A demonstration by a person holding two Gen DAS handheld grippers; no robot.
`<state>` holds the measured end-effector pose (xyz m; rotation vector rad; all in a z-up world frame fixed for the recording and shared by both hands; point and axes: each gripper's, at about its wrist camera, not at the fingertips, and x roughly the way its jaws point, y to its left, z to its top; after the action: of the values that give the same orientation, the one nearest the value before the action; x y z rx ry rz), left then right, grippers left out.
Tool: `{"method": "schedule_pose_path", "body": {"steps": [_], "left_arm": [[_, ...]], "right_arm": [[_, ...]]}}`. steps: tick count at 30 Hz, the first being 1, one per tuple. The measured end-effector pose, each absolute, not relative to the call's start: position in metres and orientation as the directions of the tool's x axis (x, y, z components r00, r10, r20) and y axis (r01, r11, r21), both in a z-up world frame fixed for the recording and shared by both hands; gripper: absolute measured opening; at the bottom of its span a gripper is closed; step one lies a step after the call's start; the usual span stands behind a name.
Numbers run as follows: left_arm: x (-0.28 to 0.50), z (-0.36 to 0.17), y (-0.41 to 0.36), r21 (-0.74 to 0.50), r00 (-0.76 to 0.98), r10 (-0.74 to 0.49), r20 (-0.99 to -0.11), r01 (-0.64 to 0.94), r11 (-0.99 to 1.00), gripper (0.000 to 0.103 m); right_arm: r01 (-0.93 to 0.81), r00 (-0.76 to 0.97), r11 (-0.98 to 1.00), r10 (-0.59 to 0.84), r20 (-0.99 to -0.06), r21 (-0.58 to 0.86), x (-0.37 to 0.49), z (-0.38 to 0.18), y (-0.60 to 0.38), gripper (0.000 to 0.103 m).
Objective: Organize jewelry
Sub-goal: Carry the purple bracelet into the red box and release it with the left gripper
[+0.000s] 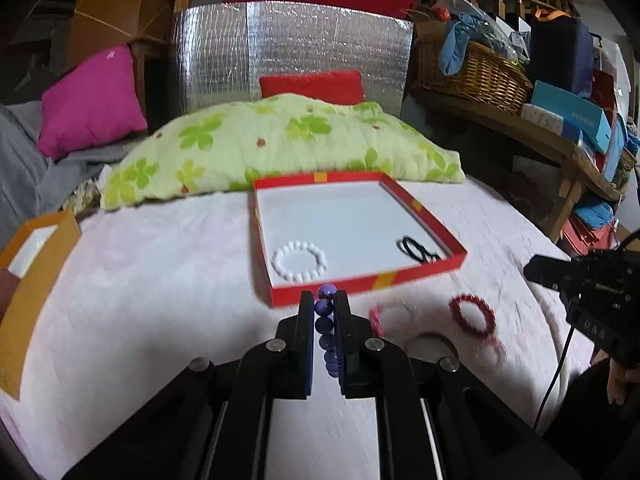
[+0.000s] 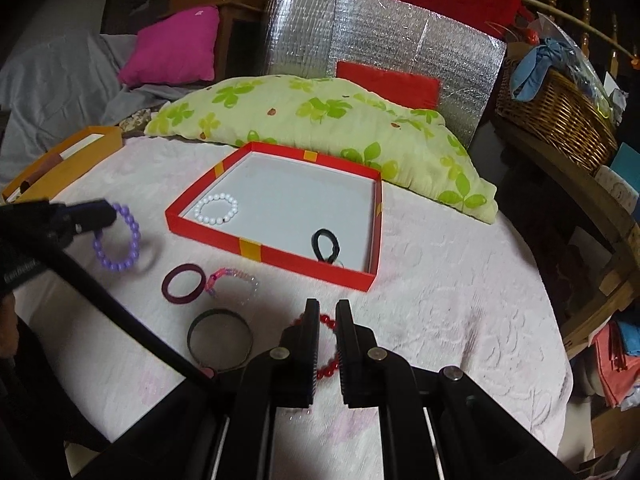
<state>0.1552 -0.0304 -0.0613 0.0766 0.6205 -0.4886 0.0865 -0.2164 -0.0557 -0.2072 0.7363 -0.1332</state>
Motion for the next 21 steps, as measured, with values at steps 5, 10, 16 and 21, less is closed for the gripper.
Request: {"method": "schedule_pose_path", "body": {"steps": [5,10,16,21], "left_arm": [[0.173,-0.048,-0.035,-0.051,0.722,-0.409,-0.558,0.463,0.885,0.009],[0.191,-0.038,-0.046,-0.034,0.734,-0.408,-0.543,0.466,0.884,0.009],[0.219,-0.033,-0.060,-0.054,0.741,-0.410,-0.532,0.454,0.890,0.009],[0.241,-0.035,-0.072,-0.070,0.741,-0.413,-0.530,0.447,0.892,0.009]], "right_arm": [[0.053,0.743,0.968,-0.203,-0.637,-0.247,0.100,-0.052,-0.218,0.009],[0.059,0.752,0.966,-0.210,-0.625,-0.253,0.117,-0.050,-0.220,0.009],[0.074,0.756,0.967,-0.214,-0.619,-0.245,0.145,-0.050,-0.227,0.009],[0.089,0.759,0.968,-0.219,-0.614,-0.235,0.166,-0.050,-0.233,0.009]]}}
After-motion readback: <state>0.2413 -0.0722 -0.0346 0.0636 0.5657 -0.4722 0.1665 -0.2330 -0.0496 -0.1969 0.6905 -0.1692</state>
